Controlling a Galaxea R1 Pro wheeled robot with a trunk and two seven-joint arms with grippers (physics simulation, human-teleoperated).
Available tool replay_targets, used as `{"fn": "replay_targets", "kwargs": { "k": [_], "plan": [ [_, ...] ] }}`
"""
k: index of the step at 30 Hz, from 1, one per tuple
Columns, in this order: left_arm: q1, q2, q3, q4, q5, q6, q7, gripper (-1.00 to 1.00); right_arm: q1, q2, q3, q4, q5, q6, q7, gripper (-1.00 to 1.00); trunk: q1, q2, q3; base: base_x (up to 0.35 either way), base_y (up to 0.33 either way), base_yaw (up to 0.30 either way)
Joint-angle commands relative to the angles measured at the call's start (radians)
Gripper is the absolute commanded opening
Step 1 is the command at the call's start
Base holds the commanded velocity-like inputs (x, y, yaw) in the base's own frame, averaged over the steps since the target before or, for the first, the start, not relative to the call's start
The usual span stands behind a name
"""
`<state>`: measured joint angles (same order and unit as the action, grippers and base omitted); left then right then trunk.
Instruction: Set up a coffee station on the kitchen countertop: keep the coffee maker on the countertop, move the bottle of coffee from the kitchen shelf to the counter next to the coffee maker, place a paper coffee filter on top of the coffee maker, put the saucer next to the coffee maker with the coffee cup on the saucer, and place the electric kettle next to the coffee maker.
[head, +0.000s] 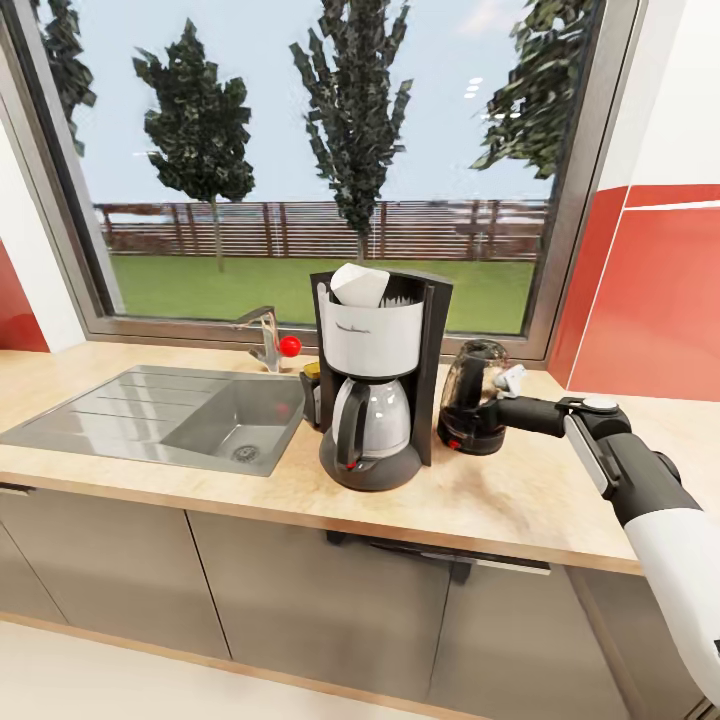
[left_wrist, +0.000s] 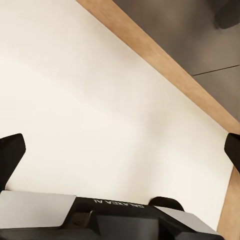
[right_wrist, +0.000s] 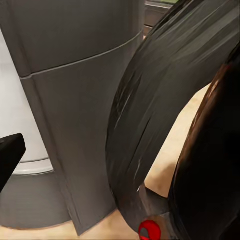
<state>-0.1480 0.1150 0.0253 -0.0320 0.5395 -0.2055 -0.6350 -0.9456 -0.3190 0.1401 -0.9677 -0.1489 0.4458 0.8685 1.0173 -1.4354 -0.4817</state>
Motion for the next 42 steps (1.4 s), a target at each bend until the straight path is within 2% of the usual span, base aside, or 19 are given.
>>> {"fn": "replay_targets", "kwargs": {
  "k": [1,25,42],
  "plan": [
    [-0.001,0.0,0.002,0.001,-0.003,-0.005,-0.003,1.0,-0.001,-0.001,0.003,0.0,-0.01,0.008,-0.002,1.0,0.0,-0.001,-0.001,0.0,0.0,0.0],
    [-0.001,0.002,0.002,0.001,-0.003,-0.005,-0.003,1.0,-0.001,-0.002,0.003,0.0,-0.01,0.008,-0.002,1.0,0.0,-0.001,-0.001,-0.001,0.0,0.0],
    [-0.001,0.002,0.002,0.001,-0.003,-0.005,-0.003,1.0,-0.001,-0.002,0.003,0.0,-0.009,0.008,-0.002,1.0,0.0,-0.001,-0.001,-0.1,-0.081,0.0]
  ]
}}
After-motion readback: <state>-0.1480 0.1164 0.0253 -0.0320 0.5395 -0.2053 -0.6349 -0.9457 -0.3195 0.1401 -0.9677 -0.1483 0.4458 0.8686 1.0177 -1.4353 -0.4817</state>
